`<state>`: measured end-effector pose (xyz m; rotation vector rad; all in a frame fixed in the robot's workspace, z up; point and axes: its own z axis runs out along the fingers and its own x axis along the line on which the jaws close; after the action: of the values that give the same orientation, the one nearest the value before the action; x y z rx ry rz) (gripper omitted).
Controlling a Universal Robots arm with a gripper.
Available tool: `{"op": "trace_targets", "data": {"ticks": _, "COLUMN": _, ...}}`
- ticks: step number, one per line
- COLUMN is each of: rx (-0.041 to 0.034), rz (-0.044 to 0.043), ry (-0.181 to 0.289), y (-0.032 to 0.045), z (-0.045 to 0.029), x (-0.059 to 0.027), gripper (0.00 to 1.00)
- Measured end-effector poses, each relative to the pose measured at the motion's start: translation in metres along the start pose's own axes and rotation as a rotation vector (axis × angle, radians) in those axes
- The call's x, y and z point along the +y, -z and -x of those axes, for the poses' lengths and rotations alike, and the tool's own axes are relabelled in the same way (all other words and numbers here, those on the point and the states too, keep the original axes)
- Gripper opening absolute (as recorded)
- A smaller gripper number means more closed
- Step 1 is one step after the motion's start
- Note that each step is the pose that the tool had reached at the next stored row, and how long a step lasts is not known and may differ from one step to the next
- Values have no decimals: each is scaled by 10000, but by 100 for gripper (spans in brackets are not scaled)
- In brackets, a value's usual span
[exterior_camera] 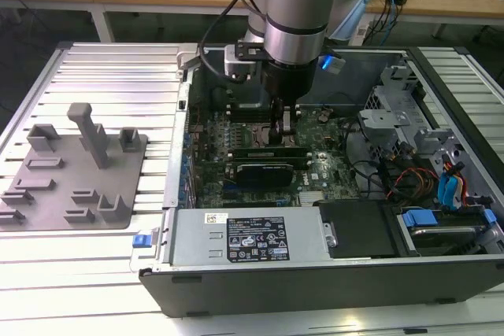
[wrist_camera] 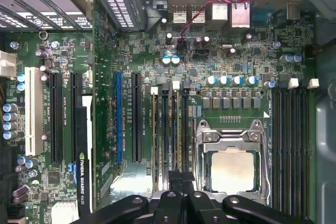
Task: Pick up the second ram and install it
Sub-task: 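Press down the second ram until it locks into place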
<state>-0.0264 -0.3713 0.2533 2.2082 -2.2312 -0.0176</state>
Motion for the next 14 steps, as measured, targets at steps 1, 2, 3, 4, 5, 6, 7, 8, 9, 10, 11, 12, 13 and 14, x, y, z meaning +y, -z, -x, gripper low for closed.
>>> {"op": "trace_targets", "data": {"ticks": 1, "rx": 0, "rz": 0, "ry": 0, "y": 0, "z": 0, "x": -5, "gripper": 8}}
{"op": "trace_targets", "data": {"ticks": 2, "rx": 1, "rz": 0, "ry": 0, "y": 0, "z": 0, "x": -10, "gripper": 8}}
{"op": "trace_targets", "data": {"ticks": 3, "rx": 0, "rz": 0, "ry": -1, "y": 0, "z": 0, "x": -16, "gripper": 8}}
{"op": "trace_targets", "data": {"ticks": 4, "rx": 0, "rz": 0, "ry": -1, "y": 0, "z": 0, "x": -21, "gripper": 8}}
{"op": "trace_targets", "data": {"ticks": 5, "rx": 0, "rz": 0, "ry": -1, "y": 0, "z": 0, "x": -23, "gripper": 8}}
{"op": "trace_targets", "data": {"ticks": 6, "rx": 0, "rz": 0, "ry": -1, "y": 0, "z": 0, "x": -25, "gripper": 8}}
{"op": "trace_targets", "data": {"ticks": 7, "rx": 1, "rz": 0, "ry": 0, "y": 1, "z": 0, "x": -28, "gripper": 8}}
{"op": "trace_targets", "data": {"ticks": 8, "rx": 1, "rz": 0, "ry": -1, "y": 0, "z": 0, "x": -29, "gripper": 8}}
{"op": "trace_targets", "data": {"ticks": 9, "rx": 0, "rz": 0, "ry": 0, "y": 0, "z": 0, "x": -35, "gripper": 8}}
{"op": "trace_targets", "data": {"ticks": 10, "rx": 1, "rz": 0, "ry": 0, "y": 1, "z": 1, "x": -52, "gripper": 8}}
{"op": "trace_targets", "data": {"ticks": 11, "rx": 0, "rz": 1, "ry": -1, "y": 1, "z": 1, "x": -87, "gripper": 8}}
{"op": "trace_targets", "data": {"ticks": 12, "rx": 0, "rz": 0, "ry": -1, "y": 1, "z": 1, "x": -124, "gripper": 8}}
{"op": "trace_targets", "data": {"ticks": 13, "rx": 0, "rz": 0, "ry": 1, "y": 2, "z": 2, "x": -174, "gripper": 8}}
{"op": "trace_targets", "data": {"ticks": 14, "rx": 1, "rz": 0, "ry": 0, "y": 2, "z": 2, "x": -191, "gripper": 8}}
